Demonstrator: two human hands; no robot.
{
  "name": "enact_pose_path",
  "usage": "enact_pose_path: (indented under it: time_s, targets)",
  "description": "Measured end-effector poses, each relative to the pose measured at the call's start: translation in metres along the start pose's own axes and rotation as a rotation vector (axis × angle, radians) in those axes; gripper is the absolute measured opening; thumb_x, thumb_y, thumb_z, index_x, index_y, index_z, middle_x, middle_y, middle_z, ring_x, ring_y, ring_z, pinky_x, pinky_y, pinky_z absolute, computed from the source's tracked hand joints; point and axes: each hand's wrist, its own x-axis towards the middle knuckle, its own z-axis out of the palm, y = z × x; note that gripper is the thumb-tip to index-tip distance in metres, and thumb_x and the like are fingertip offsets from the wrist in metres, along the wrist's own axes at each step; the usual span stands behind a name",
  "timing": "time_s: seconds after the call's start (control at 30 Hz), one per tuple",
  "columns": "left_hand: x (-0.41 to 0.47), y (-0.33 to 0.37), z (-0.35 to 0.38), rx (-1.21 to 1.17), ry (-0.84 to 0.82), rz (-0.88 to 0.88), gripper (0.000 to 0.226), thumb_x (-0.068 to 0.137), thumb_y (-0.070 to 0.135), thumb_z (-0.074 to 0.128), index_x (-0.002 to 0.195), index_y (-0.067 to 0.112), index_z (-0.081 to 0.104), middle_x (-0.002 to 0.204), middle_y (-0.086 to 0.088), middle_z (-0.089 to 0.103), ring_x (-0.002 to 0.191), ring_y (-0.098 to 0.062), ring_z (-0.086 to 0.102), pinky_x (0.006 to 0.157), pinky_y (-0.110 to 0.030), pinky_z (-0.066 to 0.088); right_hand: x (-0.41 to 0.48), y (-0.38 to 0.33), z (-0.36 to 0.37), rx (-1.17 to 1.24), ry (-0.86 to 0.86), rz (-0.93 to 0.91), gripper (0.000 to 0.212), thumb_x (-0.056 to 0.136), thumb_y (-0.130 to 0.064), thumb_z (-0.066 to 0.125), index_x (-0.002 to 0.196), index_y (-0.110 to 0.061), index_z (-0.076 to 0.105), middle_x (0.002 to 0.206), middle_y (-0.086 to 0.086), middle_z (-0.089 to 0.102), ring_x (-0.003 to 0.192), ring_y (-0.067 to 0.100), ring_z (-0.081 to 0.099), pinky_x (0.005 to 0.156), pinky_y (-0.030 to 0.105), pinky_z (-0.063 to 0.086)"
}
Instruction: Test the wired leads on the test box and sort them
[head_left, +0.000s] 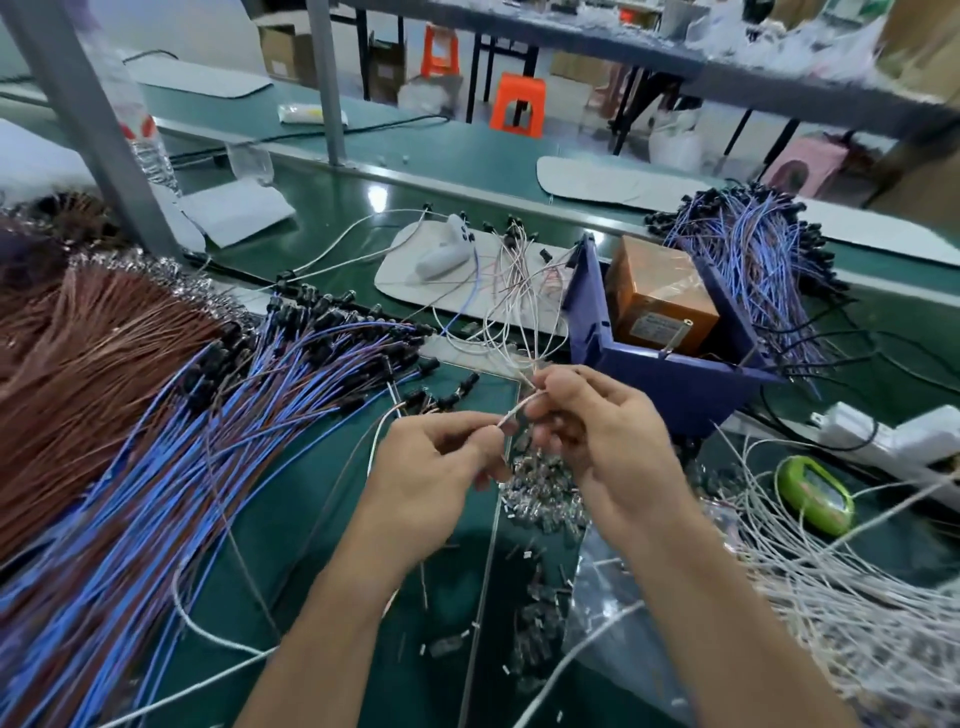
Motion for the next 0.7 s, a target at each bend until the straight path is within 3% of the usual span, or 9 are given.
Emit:
enact_pose_path:
  time_s: [0.1,0.17,0.27,0.4,0.47,0.57,0.63,0.7]
  targets:
    - [-0.001,0.005,-0.005,0.042,-0.074,0.049,0.037,0.098,0.013,0.067,0.066,0.029,0.076,0.054,0.008,0.064,0.052,-0.005,0.052,0.054,-0.019,0.043,-0.022,0.018,0.019,-0.044,-0.022,-0.068,0.009,0.088,-0.008,0.073,0.084,-0.016,0.075,0.073,0.005,0.069,0.062,0.015,0.061,0.057,0.025,0.051]
    - [-0.001,0.008,-0.007,0.143,-0.163,0.075,0.034,0.097,0.022,0.066,0.063,0.019,0.068,0.054,0.008,0.06,0.051,-0.006,0.048,0.055,-0.025,0.038,-0.029,0.022,0.022,-0.111,-0.019,-0.148,0.017,0.097,-0.004,0.064,0.083,-0.01,0.073,0.072,0.007,0.068,0.061,0.017,0.063,0.057,0.027,0.054]
    - [-0.002,0.016,-0.01,0.122,-0.274,0.055,0.025,0.095,0.034,0.067,0.072,0.027,0.074,0.056,0.009,0.063,0.054,-0.009,0.048,0.055,-0.025,0.036,-0.031,0.003,0.003,-0.153,0.117,-0.23,0.019,0.095,-0.023,0.065,0.082,-0.016,0.076,0.072,0.0,0.068,0.062,0.01,0.058,0.056,0.021,0.049]
    - [-0.002,0.017,-0.01,0.026,-0.265,-0.009,0.018,0.091,0.018,0.078,0.078,0.03,0.081,0.058,0.005,0.067,0.055,-0.008,0.054,0.055,-0.019,0.04,-0.032,-0.017,-0.029,0.015,0.337,-0.189,0.023,0.082,-0.038,0.065,0.069,-0.025,0.078,0.069,-0.004,0.069,0.063,0.007,0.06,0.056,0.022,0.051]
    - [0.0,0.017,-0.006,-0.005,-0.204,-0.046,0.018,0.087,0.015,0.081,0.075,0.028,0.082,0.057,0.002,0.068,0.054,-0.01,0.055,0.055,-0.02,0.041,-0.035,-0.014,-0.038,0.045,0.382,-0.154,0.032,0.085,-0.043,0.06,0.064,-0.025,0.076,0.075,0.002,0.074,0.071,0.015,0.069,0.069,0.03,0.056]
    - [0.004,0.025,0.009,0.013,-0.218,-0.036,0.017,0.087,0.017,0.081,0.074,0.028,0.082,0.058,-0.001,0.069,0.05,-0.012,0.051,0.051,-0.025,0.042,-0.04,-0.01,-0.041,0.089,0.149,-0.075,0.04,0.098,-0.039,0.053,0.068,-0.019,0.071,0.091,0.018,0.076,0.095,0.031,0.074,0.092,0.046,0.056]
    - [0.006,0.031,0.022,0.008,-0.279,-0.016,0.016,0.086,0.016,0.082,0.075,0.027,0.083,0.06,-0.003,0.071,0.054,-0.011,0.058,0.057,-0.024,0.048,-0.038,-0.012,-0.04,0.26,0.067,-0.019,0.044,0.1,-0.039,0.05,0.066,-0.013,0.063,0.07,0.018,0.065,0.08,0.035,0.071,0.084,0.045,0.059]
    - [0.008,0.033,0.029,0.041,-0.328,-0.021,0.016,0.087,0.017,0.082,0.078,0.03,0.083,0.061,-0.002,0.072,0.056,-0.01,0.062,0.06,-0.021,0.049,-0.033,-0.018,-0.047,0.507,0.152,0.049,0.055,0.101,-0.046,0.044,0.056,-0.015,0.048,0.051,0.005,0.035,0.052,0.025,0.049,0.063,0.038,0.056]
